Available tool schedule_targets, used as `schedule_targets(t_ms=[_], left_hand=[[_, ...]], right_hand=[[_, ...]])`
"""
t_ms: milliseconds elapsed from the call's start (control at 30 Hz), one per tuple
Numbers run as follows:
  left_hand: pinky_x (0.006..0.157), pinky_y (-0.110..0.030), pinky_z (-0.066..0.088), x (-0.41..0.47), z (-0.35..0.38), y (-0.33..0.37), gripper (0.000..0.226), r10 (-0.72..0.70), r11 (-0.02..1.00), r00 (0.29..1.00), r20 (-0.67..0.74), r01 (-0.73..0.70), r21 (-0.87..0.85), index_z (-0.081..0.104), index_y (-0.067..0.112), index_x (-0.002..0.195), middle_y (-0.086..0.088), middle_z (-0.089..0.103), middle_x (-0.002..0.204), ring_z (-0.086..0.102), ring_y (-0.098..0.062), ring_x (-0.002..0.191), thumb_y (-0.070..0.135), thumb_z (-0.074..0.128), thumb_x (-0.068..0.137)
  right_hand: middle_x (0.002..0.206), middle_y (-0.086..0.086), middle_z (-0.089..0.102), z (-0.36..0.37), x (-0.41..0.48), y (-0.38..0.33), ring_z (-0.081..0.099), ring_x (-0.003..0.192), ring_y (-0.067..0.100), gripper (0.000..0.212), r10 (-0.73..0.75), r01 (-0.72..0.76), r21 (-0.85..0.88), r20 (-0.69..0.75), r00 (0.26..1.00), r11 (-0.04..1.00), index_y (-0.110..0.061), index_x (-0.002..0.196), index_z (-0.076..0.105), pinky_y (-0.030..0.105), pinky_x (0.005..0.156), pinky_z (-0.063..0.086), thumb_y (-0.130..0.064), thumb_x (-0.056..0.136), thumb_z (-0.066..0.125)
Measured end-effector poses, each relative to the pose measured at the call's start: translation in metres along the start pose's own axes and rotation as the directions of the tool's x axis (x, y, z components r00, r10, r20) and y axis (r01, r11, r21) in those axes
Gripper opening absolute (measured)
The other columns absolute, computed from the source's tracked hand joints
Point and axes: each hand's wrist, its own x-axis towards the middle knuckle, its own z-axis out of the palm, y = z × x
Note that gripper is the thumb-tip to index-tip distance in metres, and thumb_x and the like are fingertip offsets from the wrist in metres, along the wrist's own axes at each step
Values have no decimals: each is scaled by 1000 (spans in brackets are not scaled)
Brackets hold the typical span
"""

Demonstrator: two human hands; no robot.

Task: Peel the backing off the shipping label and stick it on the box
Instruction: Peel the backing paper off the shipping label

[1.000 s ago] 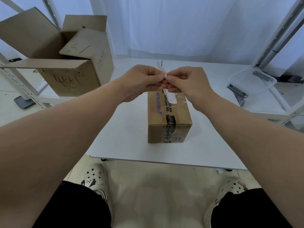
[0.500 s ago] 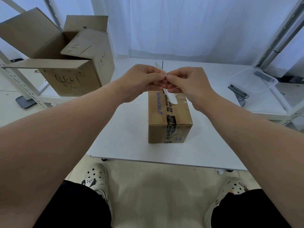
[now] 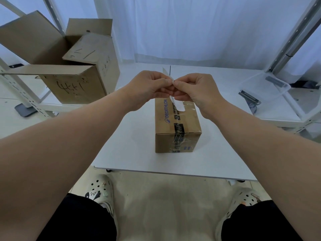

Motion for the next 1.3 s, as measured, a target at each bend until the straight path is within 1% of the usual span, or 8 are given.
schedule_targets(t_ms=[233, 467, 633, 767, 933, 1067, 1133, 1300], left_hand=[[74, -21, 55, 1, 1, 0, 6, 54, 993, 998, -10, -53, 101, 62, 9, 85, -4, 69, 79, 68, -11, 74, 12, 60, 90], [69, -19, 52, 2, 4, 0, 11, 91, 980, 995, -46, -82, 183, 61, 12, 80, 0, 65, 76, 63, -9, 70, 12, 56, 90], [73, -19, 51, 4, 4, 0, 10, 125, 962, 989, -81, -101, 253, 61, 14, 79, 5, 61, 77, 58, -7, 75, 14, 58, 89], [79, -22, 52, 4, 3, 0, 10, 126, 966, 987, -97, -99, 240, 60, 12, 77, 4, 62, 76, 58, -10, 76, 14, 61, 86], [81, -22, 55, 4, 3, 0, 8, 91, 979, 990, -108, -69, 192, 63, 7, 80, -4, 66, 79, 63, -11, 75, 13, 62, 85], [74, -19, 55, 3, 3, 3, 15, 52, 994, 993, -110, -40, 103, 62, 5, 86, -7, 67, 81, 68, -11, 73, 20, 65, 87], [69, -16, 54, 1, 4, 4, 15, 33, 996, 996, -87, -26, 87, 61, 4, 88, -8, 68, 83, 71, -11, 74, 17, 67, 86], [66, -15, 54, 0, 4, 4, 9, -13, 999, 997, -83, 16, 33, 62, 0, 87, -13, 69, 85, 72, -13, 74, 9, 64, 87]], right_hand=[[77, 13, 72, -2, 0, -1, 71, 67, 16, 18, 16, -16, 8, -3, 1000, 1000, -3, 84, 71, 24, 66, 59, -21, 81, 72], [80, 11, 74, -3, 0, -2, 73, 75, 21, 13, 35, -35, 19, 19, 999, 999, -7, 82, 72, 29, 71, 60, -19, 83, 69], [82, 13, 74, 0, -1, -2, 73, 74, 21, 13, 39, -40, 33, 20, 999, 999, -3, 84, 72, 27, 68, 60, -14, 84, 67], [82, 14, 73, 0, 0, -2, 73, 73, 20, 12, 45, -45, 35, 13, 999, 998, -2, 85, 70, 27, 68, 60, -13, 84, 67], [81, 12, 72, -1, 1, -1, 71, 72, 18, 9, 27, -27, -7, -5, 1000, 1000, -2, 85, 69, 26, 68, 60, -11, 83, 67], [85, 11, 69, 1, 2, 1, 67, 76, 15, 10, 0, 0, -86, 1, 1000, 996, -2, 85, 69, 23, 65, 58, -11, 84, 65], [81, 6, 67, 2, 3, 1, 66, 77, 14, 9, -22, 21, -129, 1, 1000, 991, -4, 83, 68, 22, 67, 58, -12, 84, 65], [78, 3, 67, 2, 3, 2, 67, 76, 17, 8, -18, 19, -139, 5, 1000, 990, -9, 77, 67, 32, 75, 59, -11, 84, 64]])
